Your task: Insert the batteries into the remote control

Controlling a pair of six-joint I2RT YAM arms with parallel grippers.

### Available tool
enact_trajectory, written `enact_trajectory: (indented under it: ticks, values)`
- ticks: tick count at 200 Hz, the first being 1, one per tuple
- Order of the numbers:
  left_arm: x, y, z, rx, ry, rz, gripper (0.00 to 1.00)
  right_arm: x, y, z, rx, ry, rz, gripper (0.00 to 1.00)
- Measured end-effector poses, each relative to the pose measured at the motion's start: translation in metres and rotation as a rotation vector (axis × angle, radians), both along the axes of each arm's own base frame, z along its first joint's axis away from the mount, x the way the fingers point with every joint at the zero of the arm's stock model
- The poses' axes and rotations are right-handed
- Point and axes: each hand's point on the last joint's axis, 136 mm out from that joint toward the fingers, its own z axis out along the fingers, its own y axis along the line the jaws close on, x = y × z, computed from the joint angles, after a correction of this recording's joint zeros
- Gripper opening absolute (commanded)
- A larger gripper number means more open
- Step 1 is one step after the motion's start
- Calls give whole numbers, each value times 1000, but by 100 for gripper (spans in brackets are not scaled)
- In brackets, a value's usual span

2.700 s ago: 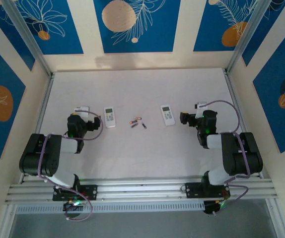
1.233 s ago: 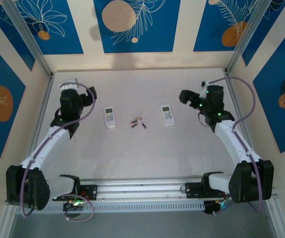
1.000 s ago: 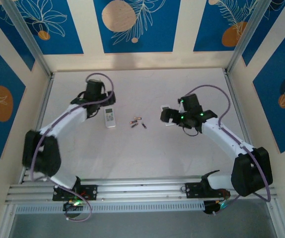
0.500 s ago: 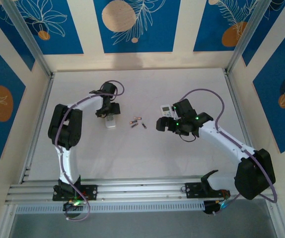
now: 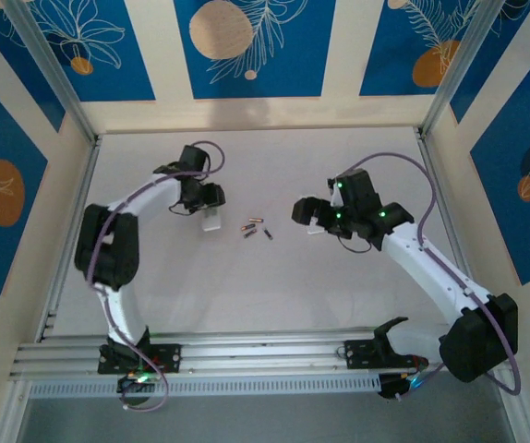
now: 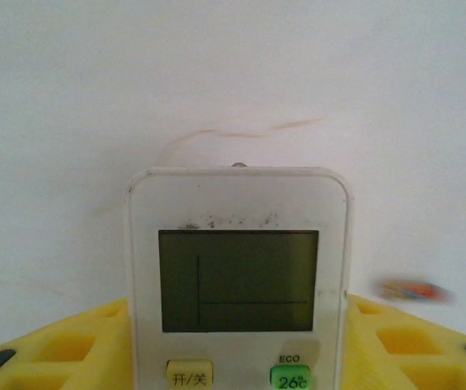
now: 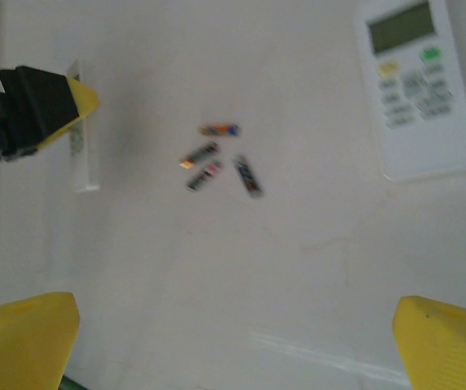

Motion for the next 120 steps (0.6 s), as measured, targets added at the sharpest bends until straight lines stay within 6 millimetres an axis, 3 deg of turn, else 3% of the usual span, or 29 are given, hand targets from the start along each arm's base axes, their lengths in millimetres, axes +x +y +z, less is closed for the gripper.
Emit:
enact_trajectory:
  ticks: [36,56,76,120]
  values:
    - [-9,-53,157,-396,-324,-135,44,13,35,69,221,-140,97,99]
    - [-24,-79,219,-598,-431,-216,42,14,55,102,356,-201,173,99]
    - [-38,-101,253,-769,-465,-282,41,15,73,125,472,-228,251,99]
    - [-55,-120,289,-1034,-445,-326,39,12,104,151,643,-242,383,99]
